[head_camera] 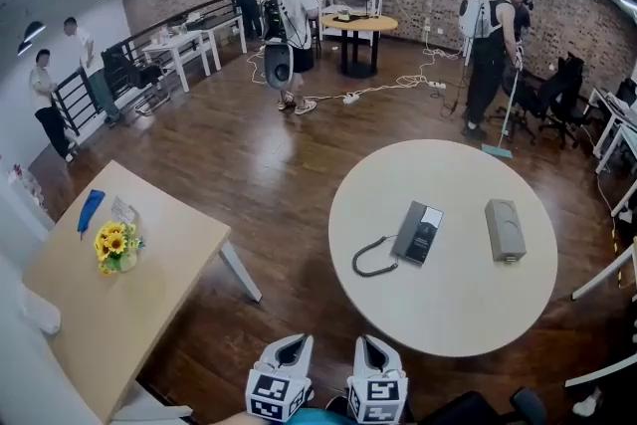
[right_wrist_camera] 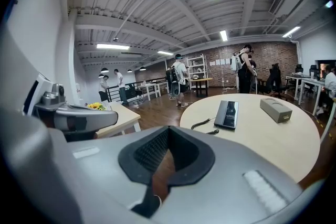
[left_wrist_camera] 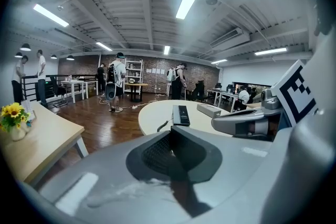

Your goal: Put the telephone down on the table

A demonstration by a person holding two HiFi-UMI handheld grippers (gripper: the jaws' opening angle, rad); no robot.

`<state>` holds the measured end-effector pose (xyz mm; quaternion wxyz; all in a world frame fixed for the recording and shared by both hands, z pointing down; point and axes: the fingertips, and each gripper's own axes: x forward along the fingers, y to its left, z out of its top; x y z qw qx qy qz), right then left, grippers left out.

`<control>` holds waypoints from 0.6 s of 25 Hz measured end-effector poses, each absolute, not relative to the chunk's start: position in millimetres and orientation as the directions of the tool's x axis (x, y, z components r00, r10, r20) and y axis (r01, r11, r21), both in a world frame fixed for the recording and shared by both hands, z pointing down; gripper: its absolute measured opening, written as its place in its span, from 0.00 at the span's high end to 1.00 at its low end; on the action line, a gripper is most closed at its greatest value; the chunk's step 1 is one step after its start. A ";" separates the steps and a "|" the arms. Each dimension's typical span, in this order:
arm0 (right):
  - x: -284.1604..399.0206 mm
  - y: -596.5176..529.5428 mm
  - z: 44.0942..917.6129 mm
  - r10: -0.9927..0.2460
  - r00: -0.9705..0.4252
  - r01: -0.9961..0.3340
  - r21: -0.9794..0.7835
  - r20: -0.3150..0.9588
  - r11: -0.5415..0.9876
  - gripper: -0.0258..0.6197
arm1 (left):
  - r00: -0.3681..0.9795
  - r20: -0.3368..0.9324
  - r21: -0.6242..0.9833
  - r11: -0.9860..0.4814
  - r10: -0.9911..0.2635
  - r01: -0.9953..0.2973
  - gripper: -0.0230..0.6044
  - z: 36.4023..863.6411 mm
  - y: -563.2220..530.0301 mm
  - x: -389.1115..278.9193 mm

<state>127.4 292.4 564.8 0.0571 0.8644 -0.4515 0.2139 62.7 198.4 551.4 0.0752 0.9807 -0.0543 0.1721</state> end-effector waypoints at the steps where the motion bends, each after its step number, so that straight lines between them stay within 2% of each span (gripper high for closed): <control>1: 131.7 291.1 566.9 -0.751 0.505 -0.802 -0.092 0.425 -0.591 0.97 | 0.935 0.346 0.133 -0.983 -0.073 -0.126 0.94 553.8 196.9 68.0; 15: 196.8 232.6 557.5 -0.685 0.571 -0.760 -0.024 0.452 -0.650 0.97 | 0.957 0.289 0.168 -0.985 0.011 -0.039 0.94 546.0 128.3 148.0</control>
